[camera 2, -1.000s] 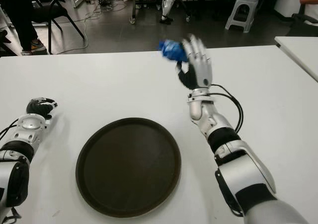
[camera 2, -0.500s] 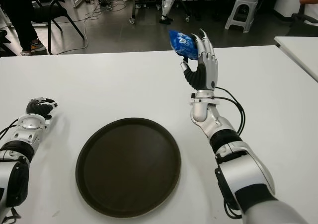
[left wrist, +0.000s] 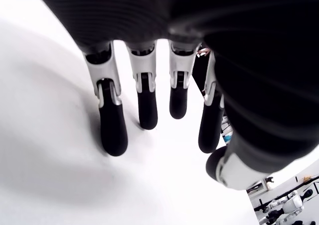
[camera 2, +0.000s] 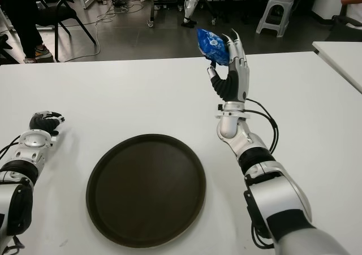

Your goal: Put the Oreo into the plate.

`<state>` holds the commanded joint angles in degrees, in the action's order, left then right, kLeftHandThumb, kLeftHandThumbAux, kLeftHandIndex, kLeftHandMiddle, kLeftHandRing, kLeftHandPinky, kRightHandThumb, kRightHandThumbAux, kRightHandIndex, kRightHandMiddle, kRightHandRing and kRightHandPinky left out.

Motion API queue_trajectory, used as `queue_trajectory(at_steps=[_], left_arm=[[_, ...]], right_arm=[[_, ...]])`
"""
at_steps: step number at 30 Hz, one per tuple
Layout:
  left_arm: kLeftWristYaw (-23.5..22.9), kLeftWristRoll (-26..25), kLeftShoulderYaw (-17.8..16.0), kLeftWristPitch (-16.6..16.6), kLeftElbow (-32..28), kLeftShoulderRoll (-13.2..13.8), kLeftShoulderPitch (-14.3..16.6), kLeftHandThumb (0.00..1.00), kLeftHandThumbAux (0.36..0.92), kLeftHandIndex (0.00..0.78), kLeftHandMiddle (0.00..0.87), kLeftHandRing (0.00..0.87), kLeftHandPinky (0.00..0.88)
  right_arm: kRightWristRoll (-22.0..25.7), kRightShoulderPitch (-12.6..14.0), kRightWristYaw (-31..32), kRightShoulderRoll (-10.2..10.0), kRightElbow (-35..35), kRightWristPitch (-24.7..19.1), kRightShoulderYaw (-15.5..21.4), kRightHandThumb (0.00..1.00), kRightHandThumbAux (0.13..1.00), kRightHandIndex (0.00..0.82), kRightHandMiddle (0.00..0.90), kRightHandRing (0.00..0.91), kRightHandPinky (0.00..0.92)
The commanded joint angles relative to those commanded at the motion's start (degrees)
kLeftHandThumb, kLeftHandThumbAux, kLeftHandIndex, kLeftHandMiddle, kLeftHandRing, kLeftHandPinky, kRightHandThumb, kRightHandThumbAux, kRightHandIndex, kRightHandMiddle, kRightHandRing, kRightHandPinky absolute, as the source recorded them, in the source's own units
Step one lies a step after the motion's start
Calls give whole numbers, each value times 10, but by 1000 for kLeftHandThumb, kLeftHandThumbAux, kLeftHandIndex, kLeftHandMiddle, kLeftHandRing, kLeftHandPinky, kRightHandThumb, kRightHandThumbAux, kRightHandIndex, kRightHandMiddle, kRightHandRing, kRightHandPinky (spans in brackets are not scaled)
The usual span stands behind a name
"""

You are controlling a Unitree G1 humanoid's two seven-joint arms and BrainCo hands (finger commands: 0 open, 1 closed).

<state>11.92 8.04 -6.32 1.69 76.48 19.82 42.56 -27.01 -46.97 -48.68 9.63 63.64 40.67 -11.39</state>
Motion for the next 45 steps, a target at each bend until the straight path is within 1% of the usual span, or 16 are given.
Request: queue_trajectory(at_steps=[5, 9, 12, 17, 21, 25, 29, 34, 38, 45], left_arm=[[0, 5, 4, -2, 1, 0, 1, 681, 724, 398, 161, 172, 156], [0, 4, 4, 0, 0, 0, 0, 681, 724, 398, 165, 177, 162], [0, 2, 2, 1, 0, -1, 1, 681, 724, 399, 168, 180, 162], [1, 2, 1, -2, 0, -1, 2, 681, 723, 399, 168, 176, 147], [3, 4, 3, -6, 0, 0, 3, 680, 723, 399, 168, 176, 148], [4, 6, 5, -7, 0, 0, 3, 679, 723, 399, 171, 182, 161], [4, 5, 5, -4, 1, 0, 2, 681, 722, 401, 172, 181, 170], [1, 3, 2, -2, 1, 1, 1, 680, 723, 400, 169, 179, 169], [-4, 2, 1, -2, 2, 1, 1, 679, 725, 399, 165, 178, 169], [-1, 9, 7, -6, 2, 2, 2, 678, 725, 398, 165, 176, 156]], right_arm=[[4, 1, 0, -3, -10, 5, 8, 706, 721, 419, 47, 81, 132], [1, 4, -7, -5, -18, 3, 13, 706, 721, 419, 40, 65, 106], [-20, 5, -37, -2, -26, 1, 5, 705, 721, 418, 30, 54, 93], [-64, 6, -95, 3, -35, -4, -14, 704, 724, 417, 5, 16, 45], [-93, 7, -141, 4, -37, 1, -29, 703, 725, 417, 1, 4, 31], [-109, 8, -162, 3, -38, 6, -38, 701, 726, 416, 0, 0, 25], [-123, 12, -171, 5, -46, 15, -51, 702, 726, 417, 0, 0, 21], [-134, 14, -172, 9, -51, 19, -62, 705, 723, 418, 0, 0, 29], [-151, 14, -185, 11, -56, 22, -78, 706, 720, 419, 7, 0, 24], [-160, 17, -189, 13, -59, 30, -90, 709, 717, 420, 26, 0, 13]])
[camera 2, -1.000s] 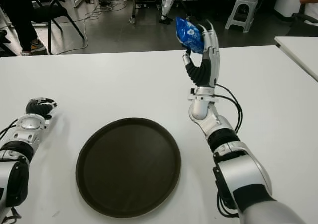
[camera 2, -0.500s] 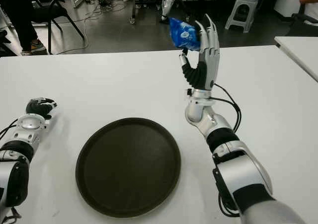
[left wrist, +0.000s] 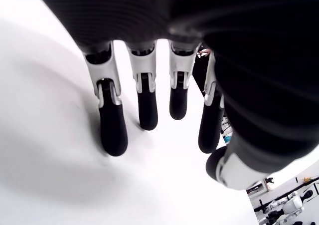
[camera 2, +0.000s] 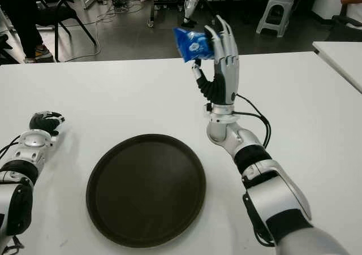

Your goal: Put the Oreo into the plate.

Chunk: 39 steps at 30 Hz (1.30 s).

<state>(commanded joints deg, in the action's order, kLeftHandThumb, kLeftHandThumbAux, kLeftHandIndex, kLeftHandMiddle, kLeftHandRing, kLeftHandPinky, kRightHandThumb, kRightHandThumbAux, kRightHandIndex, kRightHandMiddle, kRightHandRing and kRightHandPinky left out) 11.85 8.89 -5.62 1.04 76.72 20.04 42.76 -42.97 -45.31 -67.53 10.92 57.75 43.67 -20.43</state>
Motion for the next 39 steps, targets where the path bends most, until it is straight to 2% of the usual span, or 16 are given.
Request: queue_trajectory(at_steps=[7, 22, 39], left_arm=[[1, -4, -4, 1, 0, -1, 0, 678, 724, 399, 167, 178, 169], [2, -3, -3, -1, 0, -1, 1, 674, 724, 398, 176, 189, 171], [2, -6, -6, 1, -2, -2, 0, 677, 724, 398, 179, 187, 164]], right_arm=[[10, 3, 21, -1, 3, 15, -5, 709, 716, 421, 32, 2, 9], [122, 32, 208, -25, -26, 42, 39, 708, 715, 421, 44, 0, 0], [157, 52, 310, -32, -69, 46, 62, 708, 715, 421, 44, 1, 0]])
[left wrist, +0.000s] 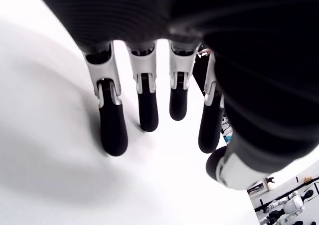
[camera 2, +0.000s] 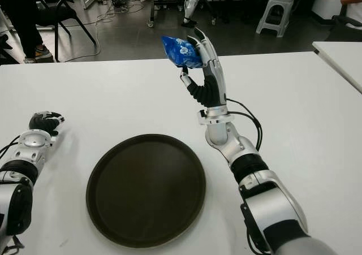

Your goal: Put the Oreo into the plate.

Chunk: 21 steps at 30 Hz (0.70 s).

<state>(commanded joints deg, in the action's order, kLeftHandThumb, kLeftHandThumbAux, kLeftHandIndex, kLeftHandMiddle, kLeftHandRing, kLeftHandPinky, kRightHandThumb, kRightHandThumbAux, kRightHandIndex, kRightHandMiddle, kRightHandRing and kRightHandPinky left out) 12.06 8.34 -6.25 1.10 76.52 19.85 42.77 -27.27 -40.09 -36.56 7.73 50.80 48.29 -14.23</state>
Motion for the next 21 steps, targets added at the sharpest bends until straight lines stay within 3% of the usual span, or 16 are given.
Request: queue_trajectory(at_steps=[21], left_arm=[[4, 2, 2, -2, 2, 1, 0, 677, 724, 398, 160, 166, 148]], right_arm=[[-5, 26, 113, 12, -41, 46, -16, 706, 716, 421, 49, 0, 0]])
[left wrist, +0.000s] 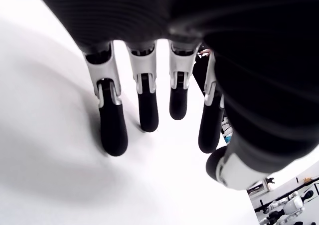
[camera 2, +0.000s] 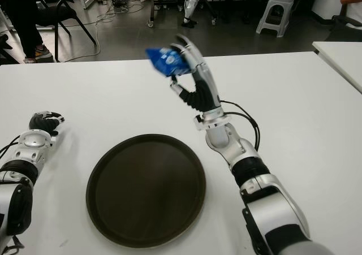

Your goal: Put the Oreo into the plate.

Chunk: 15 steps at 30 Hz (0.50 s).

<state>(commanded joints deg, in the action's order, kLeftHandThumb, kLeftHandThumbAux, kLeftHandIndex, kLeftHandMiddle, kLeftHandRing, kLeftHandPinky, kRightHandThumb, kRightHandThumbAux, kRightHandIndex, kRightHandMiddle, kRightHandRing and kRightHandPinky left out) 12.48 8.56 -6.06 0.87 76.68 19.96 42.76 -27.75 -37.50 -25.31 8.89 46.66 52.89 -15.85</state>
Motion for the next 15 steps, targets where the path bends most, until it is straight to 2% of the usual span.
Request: queue_trajectory(at_steps=[6, 15], left_arm=[[1, -5, -5, 3, -1, -2, 0, 678, 723, 398, 162, 168, 145], [-5, -7, -9, 4, -2, -2, 0, 681, 723, 399, 169, 172, 152]], right_arm=[[40, 10, 96, 3, -14, 19, -8, 705, 717, 421, 39, 0, 0], [53, 19, 168, 5, -29, 29, -8, 707, 716, 422, 46, 7, 0]])
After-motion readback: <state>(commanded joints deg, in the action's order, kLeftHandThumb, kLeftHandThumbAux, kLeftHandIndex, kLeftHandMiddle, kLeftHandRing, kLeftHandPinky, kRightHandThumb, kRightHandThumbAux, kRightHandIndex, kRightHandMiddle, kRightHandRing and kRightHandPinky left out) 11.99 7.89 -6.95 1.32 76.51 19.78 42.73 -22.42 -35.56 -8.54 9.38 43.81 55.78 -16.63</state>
